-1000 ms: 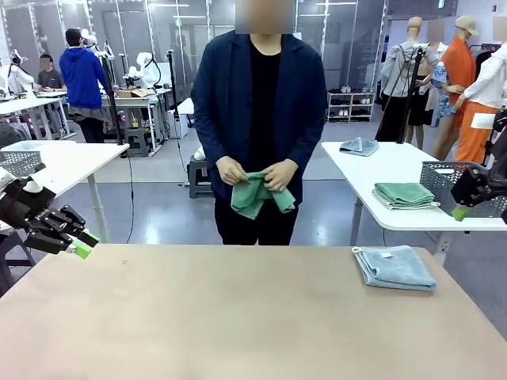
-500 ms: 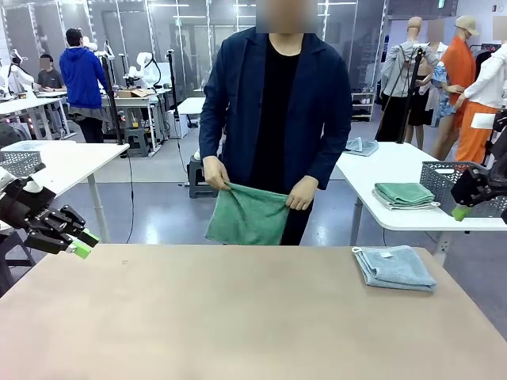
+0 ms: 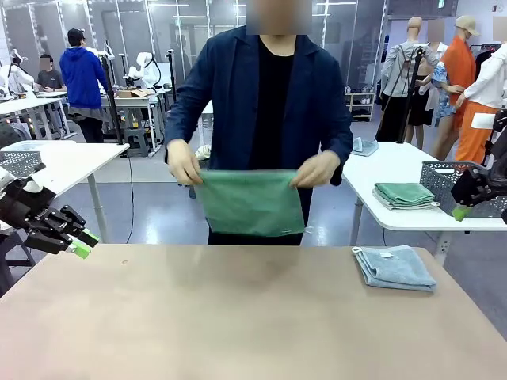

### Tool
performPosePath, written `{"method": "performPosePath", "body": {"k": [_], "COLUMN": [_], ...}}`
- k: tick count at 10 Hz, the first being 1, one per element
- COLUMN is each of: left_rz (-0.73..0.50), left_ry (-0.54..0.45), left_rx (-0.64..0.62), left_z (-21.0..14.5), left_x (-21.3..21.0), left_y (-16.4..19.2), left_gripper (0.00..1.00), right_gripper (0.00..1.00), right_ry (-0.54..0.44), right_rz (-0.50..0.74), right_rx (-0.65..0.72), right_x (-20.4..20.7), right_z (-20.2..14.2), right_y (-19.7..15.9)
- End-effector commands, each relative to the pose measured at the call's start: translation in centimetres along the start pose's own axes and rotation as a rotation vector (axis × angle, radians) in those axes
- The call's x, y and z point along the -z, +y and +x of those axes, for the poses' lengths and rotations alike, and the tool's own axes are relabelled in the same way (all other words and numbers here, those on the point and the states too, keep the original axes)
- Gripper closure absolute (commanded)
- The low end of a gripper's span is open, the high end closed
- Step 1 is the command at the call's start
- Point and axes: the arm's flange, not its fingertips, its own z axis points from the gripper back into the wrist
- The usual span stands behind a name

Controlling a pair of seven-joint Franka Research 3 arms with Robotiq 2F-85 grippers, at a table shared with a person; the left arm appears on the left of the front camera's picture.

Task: Fold the towels and place them in the basket.
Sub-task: When a person lays out a Towel with hook on the table, fold it in half twice.

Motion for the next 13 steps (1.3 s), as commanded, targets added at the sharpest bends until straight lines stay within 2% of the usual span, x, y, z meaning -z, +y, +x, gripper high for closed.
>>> {"method": "performPosePath", "body": {"k": [1,9,10,12,13], "left_rz": [0.001,0.001,0.0,0.013,0.018], "left_ry": [-0.006,-0.006,0.0,-0.01,-0.016], "left_rx": [0.004,0.004,0.0,0.0,0.0], "left_z": [0.07,0.07,0.0,0.0,0.0], "left_x": [-0.09,-0.09,0.0,-0.39,-0.51], "left_y": [-0.01,-0.01,0.0,0.14,0.12], "left_gripper": [0.56,0.56,0.47,0.27,0.31], "right_gripper": [0.14,0.14,0.0,0.0,0.0], "right_ry": [0.008,0.008,0.0,-0.007,-0.006], "right_rz": [-0.001,-0.001,0.0,0.01,0.01], "right_rx": [0.01,0.01,0.0,-0.01,-0.019], "right_x": [-0.27,-0.27,0.0,-0.31,-0.37], "right_z": [0.06,0.06,0.0,0.18,0.2], "right_y": [0.07,0.07,0.0,0.03,0.1]}}
